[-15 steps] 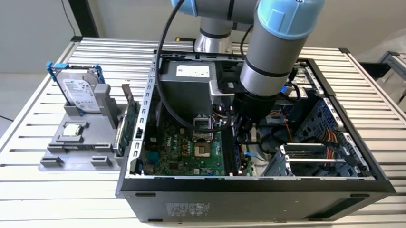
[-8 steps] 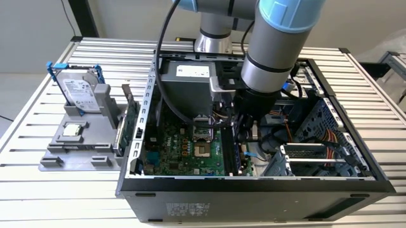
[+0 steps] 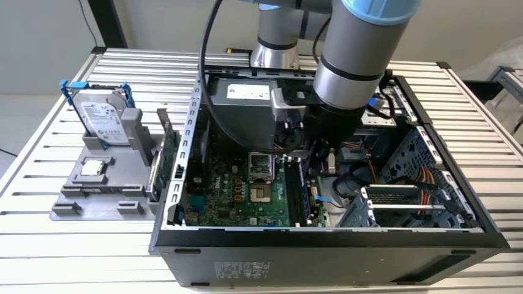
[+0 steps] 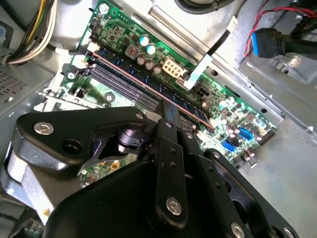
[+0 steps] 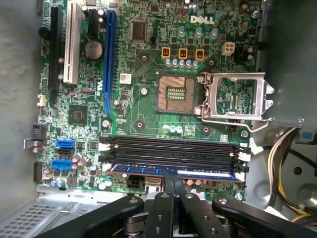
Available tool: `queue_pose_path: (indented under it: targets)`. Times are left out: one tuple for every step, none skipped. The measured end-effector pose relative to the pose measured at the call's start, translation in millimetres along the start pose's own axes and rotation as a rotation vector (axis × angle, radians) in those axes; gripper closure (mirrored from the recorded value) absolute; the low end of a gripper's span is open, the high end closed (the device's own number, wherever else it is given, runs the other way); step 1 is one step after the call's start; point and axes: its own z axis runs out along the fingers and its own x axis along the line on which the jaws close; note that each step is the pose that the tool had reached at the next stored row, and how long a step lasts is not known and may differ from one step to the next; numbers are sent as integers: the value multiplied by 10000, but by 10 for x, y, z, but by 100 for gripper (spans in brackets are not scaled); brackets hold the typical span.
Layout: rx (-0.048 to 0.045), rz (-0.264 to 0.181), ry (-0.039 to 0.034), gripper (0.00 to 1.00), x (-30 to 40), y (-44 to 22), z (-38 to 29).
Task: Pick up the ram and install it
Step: 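Press down the ram until it locks into place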
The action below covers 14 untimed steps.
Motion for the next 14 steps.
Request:
queue_pose_path:
  targets:
    - [0, 0, 4, 100, 1, 0, -20]
    - [0, 0, 5, 100, 1, 1, -34]
    - [1, 0, 5, 100, 1, 1, -49]
    - [0, 0, 8, 100, 2, 2, -71]
    - [0, 0, 11, 100, 3, 2, -96]
    - [0, 0, 18, 100, 4, 3, -118]
    - [-1, 0, 27, 100, 4, 3, -140]
    - [-1, 0, 34, 100, 5, 4, -155]
    - [-1, 1, 45, 100, 5, 4, -171]
    - [-2, 1, 51, 100, 6, 4, -183]
    - [-2, 1, 59, 100, 6, 4, -192]
    - [-2, 1, 68, 100, 7, 5, -205]
    - [-2, 1, 74, 100, 7, 5, -219]
    - [-3, 1, 81, 100, 7, 5, -238]
